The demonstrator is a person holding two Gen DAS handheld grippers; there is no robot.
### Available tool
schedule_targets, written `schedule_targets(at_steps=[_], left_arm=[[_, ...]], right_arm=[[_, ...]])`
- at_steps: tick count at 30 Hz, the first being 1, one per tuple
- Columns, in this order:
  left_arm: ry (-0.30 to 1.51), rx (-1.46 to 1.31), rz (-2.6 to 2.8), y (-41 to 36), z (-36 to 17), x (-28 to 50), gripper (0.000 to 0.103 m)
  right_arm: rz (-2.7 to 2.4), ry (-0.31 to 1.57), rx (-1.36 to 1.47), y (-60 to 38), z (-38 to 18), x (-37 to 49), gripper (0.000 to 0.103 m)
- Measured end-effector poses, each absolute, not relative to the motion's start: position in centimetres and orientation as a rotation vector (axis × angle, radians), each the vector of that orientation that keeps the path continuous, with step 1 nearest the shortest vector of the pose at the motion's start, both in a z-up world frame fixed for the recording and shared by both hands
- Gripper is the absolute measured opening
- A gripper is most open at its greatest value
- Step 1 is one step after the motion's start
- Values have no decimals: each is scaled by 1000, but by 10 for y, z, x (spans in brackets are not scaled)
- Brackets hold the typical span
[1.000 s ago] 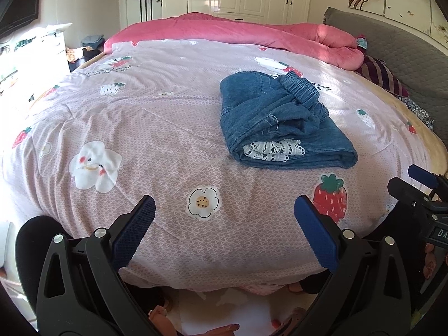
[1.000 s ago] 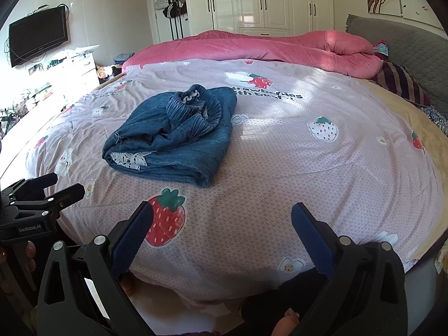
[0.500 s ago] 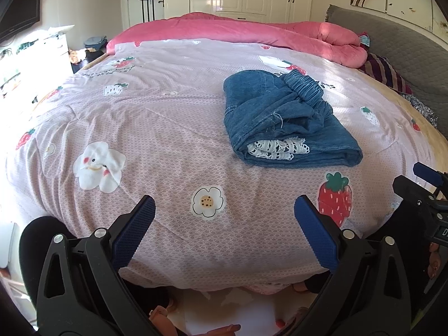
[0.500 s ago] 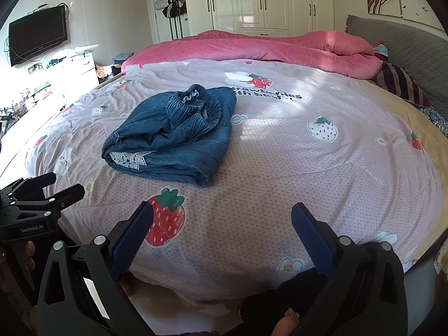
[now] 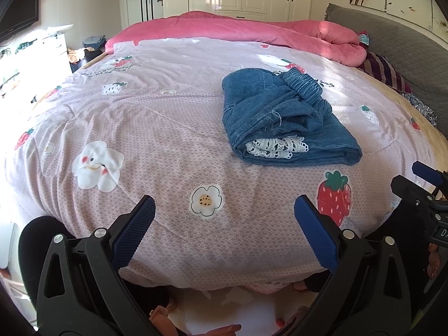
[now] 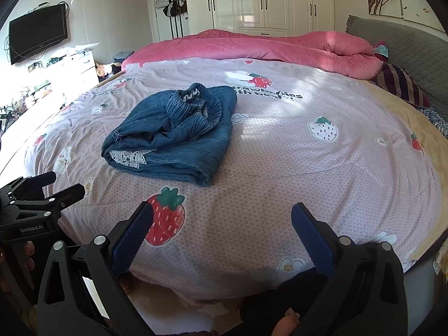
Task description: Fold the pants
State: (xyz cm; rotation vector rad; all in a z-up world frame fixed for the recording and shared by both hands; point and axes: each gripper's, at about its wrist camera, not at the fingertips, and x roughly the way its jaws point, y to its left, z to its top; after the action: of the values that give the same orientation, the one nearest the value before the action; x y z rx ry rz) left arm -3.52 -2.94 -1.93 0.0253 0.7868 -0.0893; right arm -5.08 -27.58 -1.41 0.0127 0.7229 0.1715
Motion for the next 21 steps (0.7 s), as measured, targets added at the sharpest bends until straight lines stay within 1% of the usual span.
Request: schedule_targets(at_steps=[21], left_arm=[[818,27,-111,-33,-26,-29,93]], right_arm=[[174,751,3,-273,-23,-40,98]])
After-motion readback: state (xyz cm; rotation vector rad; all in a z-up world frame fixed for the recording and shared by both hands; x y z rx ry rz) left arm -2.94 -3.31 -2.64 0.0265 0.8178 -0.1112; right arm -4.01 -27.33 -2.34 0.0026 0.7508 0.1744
